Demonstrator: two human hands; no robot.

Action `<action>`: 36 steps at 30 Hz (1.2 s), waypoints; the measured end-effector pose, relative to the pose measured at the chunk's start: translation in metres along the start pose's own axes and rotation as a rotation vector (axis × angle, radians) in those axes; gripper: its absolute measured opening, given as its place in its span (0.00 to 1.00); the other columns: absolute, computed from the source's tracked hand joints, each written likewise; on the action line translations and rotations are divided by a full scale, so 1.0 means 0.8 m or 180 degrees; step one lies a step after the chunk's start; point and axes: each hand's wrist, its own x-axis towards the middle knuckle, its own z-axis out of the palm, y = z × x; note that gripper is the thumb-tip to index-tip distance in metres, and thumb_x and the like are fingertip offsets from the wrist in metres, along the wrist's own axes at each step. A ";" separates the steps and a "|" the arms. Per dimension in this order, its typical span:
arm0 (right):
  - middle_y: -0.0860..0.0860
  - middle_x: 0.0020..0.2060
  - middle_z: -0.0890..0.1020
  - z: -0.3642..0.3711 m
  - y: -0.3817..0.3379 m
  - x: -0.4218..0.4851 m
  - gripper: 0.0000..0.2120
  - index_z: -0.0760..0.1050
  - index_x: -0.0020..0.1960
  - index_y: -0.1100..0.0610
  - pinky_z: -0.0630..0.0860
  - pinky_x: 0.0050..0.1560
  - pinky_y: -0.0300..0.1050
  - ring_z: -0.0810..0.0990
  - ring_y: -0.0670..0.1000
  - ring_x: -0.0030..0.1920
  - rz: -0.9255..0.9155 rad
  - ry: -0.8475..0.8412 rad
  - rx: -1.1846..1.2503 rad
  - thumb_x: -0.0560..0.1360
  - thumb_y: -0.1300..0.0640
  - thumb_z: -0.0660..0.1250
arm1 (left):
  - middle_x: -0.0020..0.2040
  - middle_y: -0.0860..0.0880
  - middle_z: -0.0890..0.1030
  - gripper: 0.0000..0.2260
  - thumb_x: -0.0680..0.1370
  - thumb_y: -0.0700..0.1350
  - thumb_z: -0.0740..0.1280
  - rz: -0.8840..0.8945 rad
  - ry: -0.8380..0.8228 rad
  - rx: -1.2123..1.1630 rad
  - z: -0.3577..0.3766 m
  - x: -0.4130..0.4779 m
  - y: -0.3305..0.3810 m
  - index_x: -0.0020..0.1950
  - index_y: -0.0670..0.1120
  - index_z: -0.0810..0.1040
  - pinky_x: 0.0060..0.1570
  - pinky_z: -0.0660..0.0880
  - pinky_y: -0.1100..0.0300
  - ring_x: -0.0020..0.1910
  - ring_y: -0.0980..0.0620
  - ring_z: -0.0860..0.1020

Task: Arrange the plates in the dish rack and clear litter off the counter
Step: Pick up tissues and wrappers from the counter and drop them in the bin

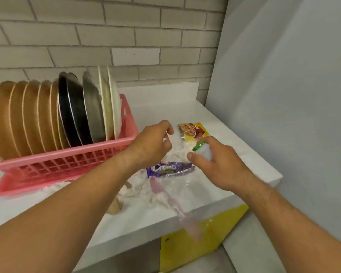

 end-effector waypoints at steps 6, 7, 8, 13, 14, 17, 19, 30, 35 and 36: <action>0.41 0.41 0.76 0.049 -0.055 -0.100 0.19 0.66 0.51 0.43 0.71 0.34 0.41 0.75 0.42 0.39 0.0026 -0.0254 -0.0071 0.68 0.32 0.61 | 0.44 0.55 0.76 0.04 0.75 0.43 0.65 0.0320 0.0115 0.0061 -0.040 -0.145 -0.020 0.46 0.52 0.75 0.37 0.68 0.64 0.39 0.57 0.74; 0.40 0.41 0.75 0.053 -0.062 -0.113 0.19 0.65 0.52 0.43 0.71 0.34 0.40 0.75 0.42 0.39 0.0026 -0.0298 -0.0087 0.68 0.33 0.62 | 0.46 0.55 0.76 0.04 0.75 0.42 0.65 0.0306 0.0175 0.0058 -0.045 -0.166 -0.026 0.47 0.52 0.75 0.40 0.68 0.64 0.43 0.56 0.73; 0.41 0.41 0.75 0.057 -0.067 -0.123 0.19 0.65 0.53 0.43 0.73 0.34 0.41 0.75 0.42 0.39 0.0032 -0.0330 -0.0092 0.69 0.35 0.63 | 0.47 0.55 0.75 0.05 0.75 0.42 0.65 0.0265 0.0230 0.0036 -0.049 -0.184 -0.032 0.47 0.51 0.75 0.42 0.67 0.65 0.45 0.56 0.72; 0.47 0.44 0.78 0.065 -0.071 -0.163 0.20 0.68 0.56 0.46 0.77 0.39 0.48 0.77 0.47 0.41 0.0114 -0.0420 -0.0138 0.67 0.39 0.63 | 0.49 0.54 0.74 0.05 0.76 0.39 0.64 0.0046 0.0261 0.0059 -0.056 -0.245 -0.047 0.47 0.50 0.75 0.44 0.67 0.62 0.43 0.55 0.72; 0.47 0.44 0.78 0.066 -0.069 -0.170 0.21 0.68 0.56 0.46 0.77 0.38 0.48 0.77 0.48 0.41 0.0116 -0.0450 -0.0152 0.67 0.40 0.63 | 0.50 0.53 0.74 0.05 0.76 0.39 0.64 0.0062 0.0262 0.0136 -0.055 -0.254 -0.046 0.47 0.49 0.75 0.46 0.68 0.62 0.44 0.55 0.73; 0.47 0.43 0.77 0.076 -0.059 -0.193 0.18 0.68 0.55 0.46 0.74 0.35 0.45 0.77 0.47 0.41 0.0070 -0.0511 -0.0146 0.68 0.43 0.65 | 0.52 0.52 0.75 0.07 0.75 0.39 0.64 0.0113 0.0279 0.0297 -0.042 -0.280 -0.039 0.50 0.47 0.77 0.49 0.64 0.65 0.51 0.54 0.72; 0.47 0.42 0.77 0.086 -0.047 -0.210 0.15 0.69 0.54 0.47 0.71 0.34 0.43 0.76 0.48 0.40 0.0061 -0.0591 -0.0145 0.70 0.45 0.66 | 0.51 0.53 0.75 0.07 0.75 0.38 0.64 0.0081 0.0236 0.0303 -0.028 -0.300 -0.034 0.51 0.48 0.77 0.46 0.64 0.66 0.48 0.55 0.72; 0.52 0.47 0.77 0.170 0.023 -0.296 0.20 0.69 0.60 0.51 0.78 0.38 0.50 0.77 0.53 0.43 0.0475 -0.1190 -0.0116 0.71 0.48 0.67 | 0.54 0.48 0.76 0.09 0.76 0.39 0.63 -0.0409 -0.0557 0.0223 0.087 -0.386 -0.058 0.54 0.46 0.78 0.49 0.71 0.58 0.50 0.49 0.75; 0.49 0.46 0.76 0.242 0.066 -0.307 0.19 0.68 0.58 0.48 0.74 0.35 0.45 0.75 0.51 0.41 0.0619 -0.1285 -0.0210 0.70 0.45 0.67 | 0.55 0.50 0.75 0.09 0.78 0.40 0.62 -0.0480 -0.0811 0.0276 0.161 -0.406 -0.116 0.56 0.48 0.77 0.50 0.73 0.59 0.50 0.51 0.75; 0.48 0.46 0.76 0.270 0.083 -0.312 0.20 0.68 0.59 0.48 0.70 0.32 0.42 0.74 0.50 0.41 0.0627 -0.1322 -0.0310 0.70 0.44 0.67 | 0.56 0.50 0.75 0.09 0.78 0.41 0.62 -0.0544 -0.0843 0.0276 0.187 -0.413 -0.135 0.57 0.48 0.76 0.50 0.73 0.60 0.50 0.51 0.75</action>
